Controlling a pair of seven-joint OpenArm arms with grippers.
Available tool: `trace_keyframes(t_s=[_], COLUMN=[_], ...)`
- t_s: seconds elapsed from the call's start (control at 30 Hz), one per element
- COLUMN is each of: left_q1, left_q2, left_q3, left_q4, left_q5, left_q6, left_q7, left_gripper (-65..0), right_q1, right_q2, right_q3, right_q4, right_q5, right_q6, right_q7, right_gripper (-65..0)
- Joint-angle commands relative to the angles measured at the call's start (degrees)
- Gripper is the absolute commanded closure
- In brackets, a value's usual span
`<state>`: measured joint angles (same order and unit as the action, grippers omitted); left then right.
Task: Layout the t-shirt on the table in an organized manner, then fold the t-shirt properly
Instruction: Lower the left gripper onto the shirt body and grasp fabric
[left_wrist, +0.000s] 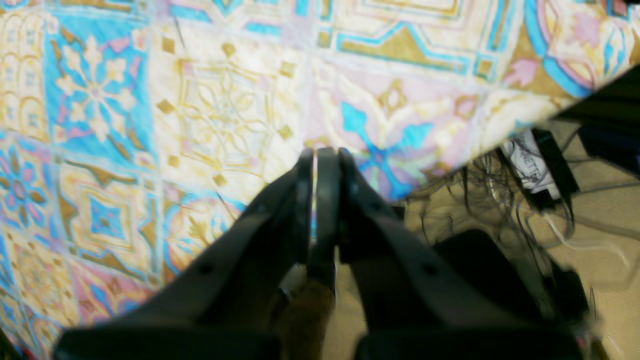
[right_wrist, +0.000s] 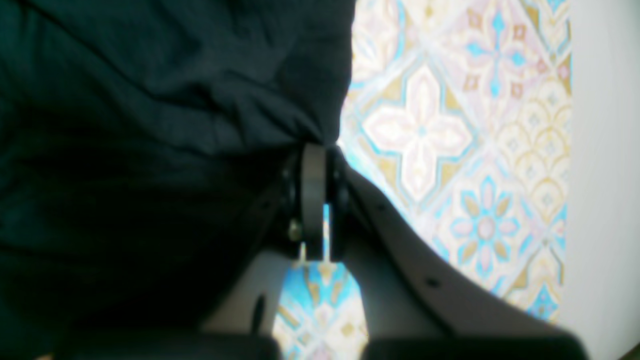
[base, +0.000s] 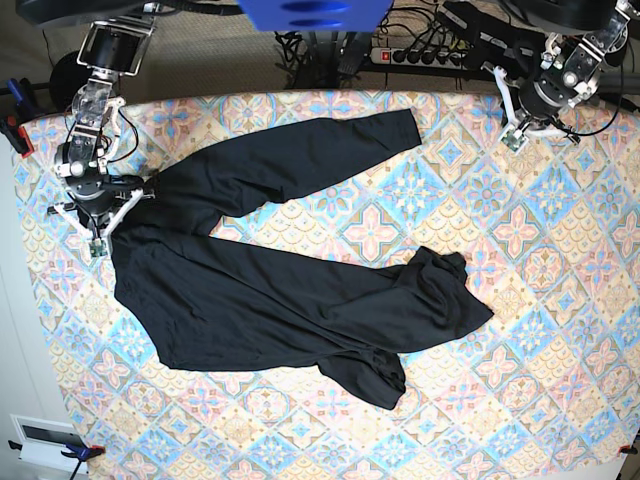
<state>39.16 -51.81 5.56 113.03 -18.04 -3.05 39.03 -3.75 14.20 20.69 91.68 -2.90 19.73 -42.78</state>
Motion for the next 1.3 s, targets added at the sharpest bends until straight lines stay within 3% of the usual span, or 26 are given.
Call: trace_keyframes(t_s=[0.0, 0.2, 0.37, 0.57, 0.77, 0.9, 1.1, 1.27], left_q1=[0.0, -0.4, -8.9, -27.8, -40.3, -45.5, -48.5, -50.2], left_q2=[-0.5, 3.3, 14.3, 24.3, 32.3, 34.7, 37.3, 37.9], left_q3=[-0.4, -4.8, -12.1, -10.0, -9.4, -4.7, -2.4, -2.0], left_q4=[0.6, 0.6, -0.1, -6.8, -17.7, -23.3, -26.0, -30.7], left_q5=[0.0, -0.3, -0.1, -0.2, 0.0, 0.2, 0.2, 0.0], left_q6=[0.3, 0.5, 0.4, 0.4, 0.4, 0.5, 0.5, 0.5], left_q7=[0.6, 0.5, 1.5, 11.7, 12.9, 12.6, 10.4, 8.1], left_gripper=[-2.4, -6.3, -6.7, -6.7, -6.9, -12.4, -28.6, -31.5], right_q1=[1.0, 1.2, 1.2, 1.2, 1.2, 1.2, 1.2, 1.3], right_q2=[1.0, 1.0, 1.0, 1.0, 1.0, 1.0, 1.0, 1.0], right_q3=[0.3, 0.4, 0.5, 0.5, 0.4, 0.4, 0.3, 0.3], right_q4=[1.1, 1.1, 1.1, 1.1, 1.1, 1.1, 1.1, 1.1], right_q5=[0.2, 0.2, 0.2, 0.2, 0.2, 0.2, 0.2, 0.2], right_q6=[-0.2, -0.2, -0.2, -0.2, -0.2, -0.2, -0.2, -0.2], right_q7=[1.2, 1.2, 1.2, 1.2, 1.2, 1.1, 1.0, 1.0], right_gripper=[0.0, 0.0, 0.0, 0.0, 0.0, 0.0, 0.0, 0.0])
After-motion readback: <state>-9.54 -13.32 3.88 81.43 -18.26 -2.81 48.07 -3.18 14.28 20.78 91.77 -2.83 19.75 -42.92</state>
